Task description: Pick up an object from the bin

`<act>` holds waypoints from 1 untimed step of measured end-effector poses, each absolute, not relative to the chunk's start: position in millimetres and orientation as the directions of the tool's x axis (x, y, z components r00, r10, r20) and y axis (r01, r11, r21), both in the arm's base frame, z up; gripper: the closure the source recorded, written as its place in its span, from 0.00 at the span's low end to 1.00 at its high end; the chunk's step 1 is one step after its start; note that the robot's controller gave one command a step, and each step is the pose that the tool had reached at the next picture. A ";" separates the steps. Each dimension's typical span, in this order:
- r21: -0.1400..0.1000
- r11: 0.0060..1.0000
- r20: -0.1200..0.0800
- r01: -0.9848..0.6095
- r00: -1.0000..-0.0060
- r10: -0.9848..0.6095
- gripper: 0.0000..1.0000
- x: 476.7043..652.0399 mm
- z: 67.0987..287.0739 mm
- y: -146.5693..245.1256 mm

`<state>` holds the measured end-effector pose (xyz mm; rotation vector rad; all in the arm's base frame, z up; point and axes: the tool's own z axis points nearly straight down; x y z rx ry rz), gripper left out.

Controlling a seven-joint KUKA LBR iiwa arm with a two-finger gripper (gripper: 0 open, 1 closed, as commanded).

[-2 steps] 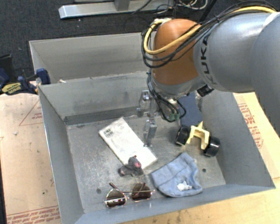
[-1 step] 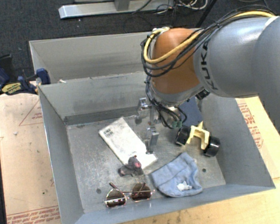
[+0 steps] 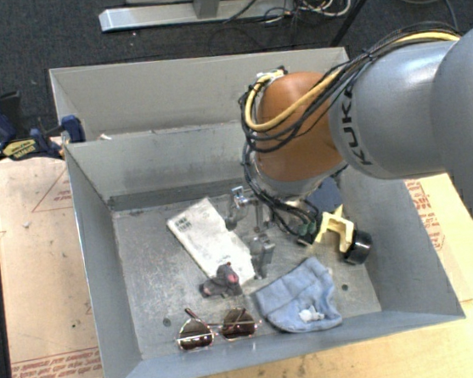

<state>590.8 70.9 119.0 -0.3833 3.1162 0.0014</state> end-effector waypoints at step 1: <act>0.001 0.999 -0.001 -0.050 -0.999 -0.050 0.00 590.8 106.1 80.3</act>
Offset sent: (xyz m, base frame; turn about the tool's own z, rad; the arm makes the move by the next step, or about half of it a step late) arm -0.0399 0.0504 -0.0490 -0.0561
